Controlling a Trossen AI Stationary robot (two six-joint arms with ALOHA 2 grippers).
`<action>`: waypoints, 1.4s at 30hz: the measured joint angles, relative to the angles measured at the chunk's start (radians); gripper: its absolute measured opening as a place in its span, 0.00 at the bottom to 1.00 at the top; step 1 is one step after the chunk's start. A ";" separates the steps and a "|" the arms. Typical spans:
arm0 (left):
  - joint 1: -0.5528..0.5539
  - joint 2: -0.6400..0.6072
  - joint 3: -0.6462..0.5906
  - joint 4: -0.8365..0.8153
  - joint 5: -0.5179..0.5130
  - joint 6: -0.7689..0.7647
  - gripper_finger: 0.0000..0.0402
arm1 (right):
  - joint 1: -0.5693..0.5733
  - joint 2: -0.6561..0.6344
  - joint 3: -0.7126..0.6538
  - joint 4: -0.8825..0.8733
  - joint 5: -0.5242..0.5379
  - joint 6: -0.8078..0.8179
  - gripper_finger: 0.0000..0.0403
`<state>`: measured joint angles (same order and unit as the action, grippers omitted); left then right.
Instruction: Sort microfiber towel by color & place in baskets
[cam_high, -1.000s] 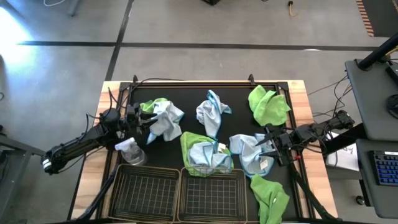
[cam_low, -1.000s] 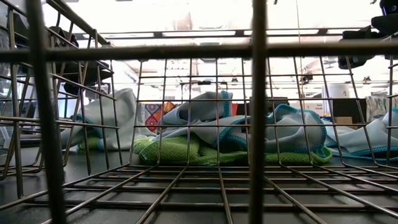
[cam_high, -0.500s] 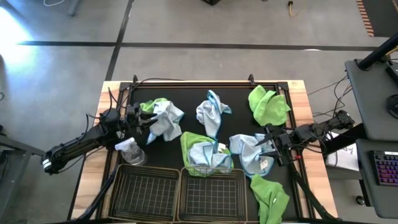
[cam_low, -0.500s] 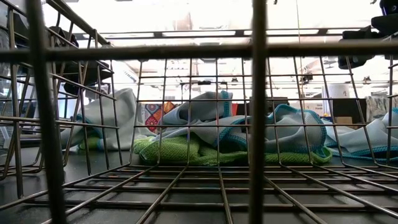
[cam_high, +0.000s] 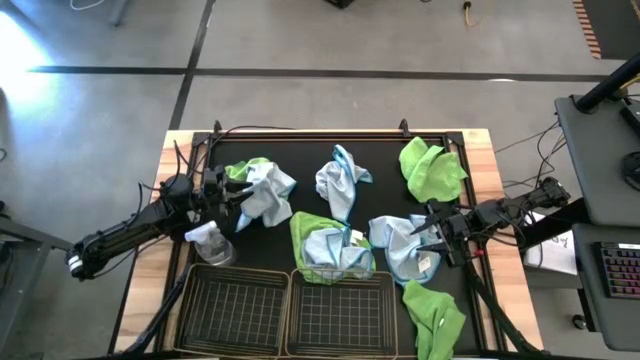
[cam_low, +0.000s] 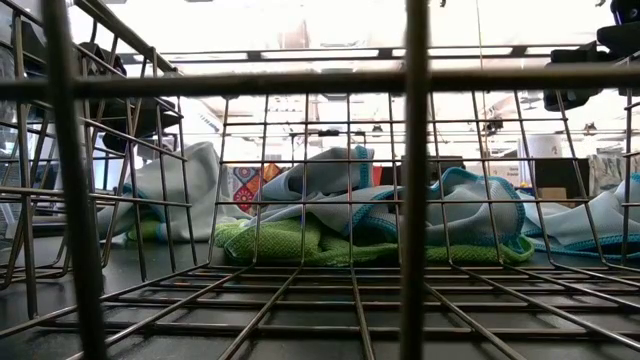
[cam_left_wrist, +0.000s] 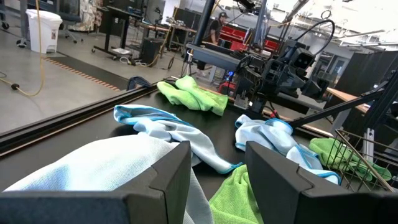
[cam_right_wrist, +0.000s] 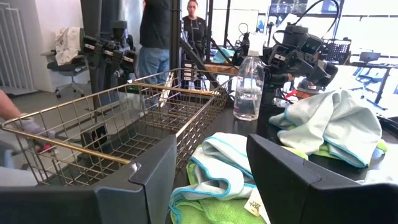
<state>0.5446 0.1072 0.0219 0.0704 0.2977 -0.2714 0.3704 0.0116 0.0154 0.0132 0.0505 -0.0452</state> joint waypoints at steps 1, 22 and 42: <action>0.000 0.000 0.000 0.000 0.000 0.000 0.35 | 0.000 0.000 0.000 0.000 0.000 0.000 0.48; 0.000 0.000 0.000 0.000 0.000 0.000 0.35 | 0.000 0.000 0.005 -0.003 0.002 0.000 0.48; 0.000 0.000 0.000 0.000 0.000 0.000 0.35 | 0.000 0.000 0.008 0.009 0.005 -0.337 0.48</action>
<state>0.5449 0.1073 0.0219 0.0704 0.2977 -0.2715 0.3702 0.0116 0.0232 0.0218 0.0556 -0.3818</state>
